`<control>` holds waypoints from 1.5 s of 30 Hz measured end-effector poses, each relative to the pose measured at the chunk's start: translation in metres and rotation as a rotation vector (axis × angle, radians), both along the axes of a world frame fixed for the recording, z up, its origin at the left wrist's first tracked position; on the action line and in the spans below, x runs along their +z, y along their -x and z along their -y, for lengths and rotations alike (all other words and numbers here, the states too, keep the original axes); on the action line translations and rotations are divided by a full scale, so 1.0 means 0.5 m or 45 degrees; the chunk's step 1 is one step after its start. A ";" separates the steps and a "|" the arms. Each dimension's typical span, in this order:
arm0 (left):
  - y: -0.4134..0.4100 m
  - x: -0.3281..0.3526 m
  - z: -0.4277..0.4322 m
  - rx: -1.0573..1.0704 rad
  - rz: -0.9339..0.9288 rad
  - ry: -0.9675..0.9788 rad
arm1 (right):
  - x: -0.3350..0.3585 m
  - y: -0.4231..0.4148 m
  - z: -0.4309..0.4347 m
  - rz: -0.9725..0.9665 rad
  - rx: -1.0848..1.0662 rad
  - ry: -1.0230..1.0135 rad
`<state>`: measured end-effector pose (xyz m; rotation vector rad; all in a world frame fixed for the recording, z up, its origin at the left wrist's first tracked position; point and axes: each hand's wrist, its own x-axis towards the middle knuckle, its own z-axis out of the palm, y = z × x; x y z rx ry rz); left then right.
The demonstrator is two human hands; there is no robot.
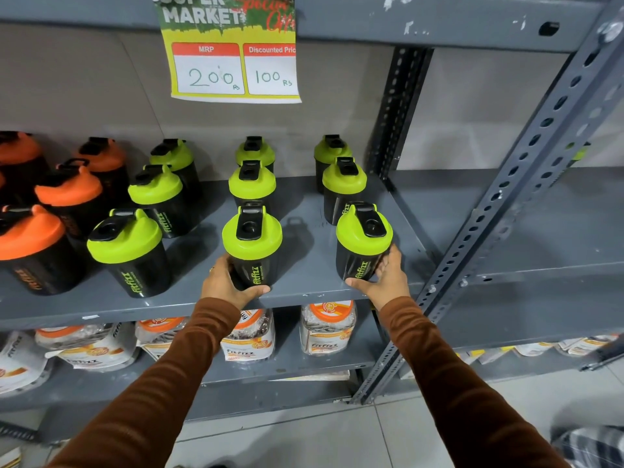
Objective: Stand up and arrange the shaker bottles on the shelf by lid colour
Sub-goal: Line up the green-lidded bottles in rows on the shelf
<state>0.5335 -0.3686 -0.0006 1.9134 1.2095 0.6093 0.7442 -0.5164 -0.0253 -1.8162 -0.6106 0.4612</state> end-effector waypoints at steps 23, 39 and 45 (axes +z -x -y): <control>0.000 -0.004 -0.004 -0.015 0.012 0.006 | -0.009 -0.009 -0.001 -0.028 0.045 -0.073; 0.016 -0.028 -0.011 -0.124 0.178 -0.147 | -0.002 0.044 0.006 0.066 -0.209 -0.260; 0.094 -0.082 0.014 0.057 0.385 -0.289 | 0.005 0.199 -0.025 0.845 -0.385 -0.484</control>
